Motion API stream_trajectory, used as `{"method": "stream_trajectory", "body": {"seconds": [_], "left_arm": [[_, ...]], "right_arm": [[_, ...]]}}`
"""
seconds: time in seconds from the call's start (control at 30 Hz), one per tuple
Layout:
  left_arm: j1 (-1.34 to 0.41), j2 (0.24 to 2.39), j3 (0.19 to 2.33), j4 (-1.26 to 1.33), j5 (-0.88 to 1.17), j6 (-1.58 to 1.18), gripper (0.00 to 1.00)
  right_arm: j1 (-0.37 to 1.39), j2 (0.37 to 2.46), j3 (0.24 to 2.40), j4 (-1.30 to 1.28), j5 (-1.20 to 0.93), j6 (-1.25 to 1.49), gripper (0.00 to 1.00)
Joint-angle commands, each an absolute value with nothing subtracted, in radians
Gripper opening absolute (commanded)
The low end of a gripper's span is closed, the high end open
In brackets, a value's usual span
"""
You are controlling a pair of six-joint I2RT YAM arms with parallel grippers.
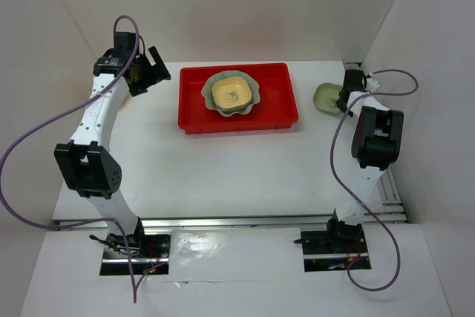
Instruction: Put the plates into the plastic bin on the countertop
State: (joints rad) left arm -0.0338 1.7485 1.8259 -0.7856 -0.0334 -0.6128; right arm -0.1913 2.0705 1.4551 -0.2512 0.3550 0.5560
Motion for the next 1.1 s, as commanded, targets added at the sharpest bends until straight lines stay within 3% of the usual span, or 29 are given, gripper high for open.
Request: {"method": "stream_trajectory", "body": {"seconds": [0.0,0.2,0.57,0.83,1.07], "left_arm": [[-0.038,1.746,1.833,-0.772,-0.008,-0.620,1.00],[-0.038,1.724,1.779,-0.772,-0.090,-0.620,1.00],[0.041,1.733,1.695,-0.752,-0.029,-0.623,1.00],[0.051,1.772,1.654,-0.706,-0.032,-0.657,1.00],[0.083,1.782,1.634,-0.686,-0.009,-0.647,1.00]], "right_arm": [[-0.163,2.030,1.513,-0.362,0.446,0.607,0.00],[-0.094,1.928,1.575,-0.394,0.565,0.669,0.00],[0.089,1.847,1.643,-0.350,0.704,0.720,0.00],[0.278,1.808,1.569,-0.069,0.359,0.505,0.00],[0.386,2.091,1.978,-0.287,0.219,0.368,0.00]]}}
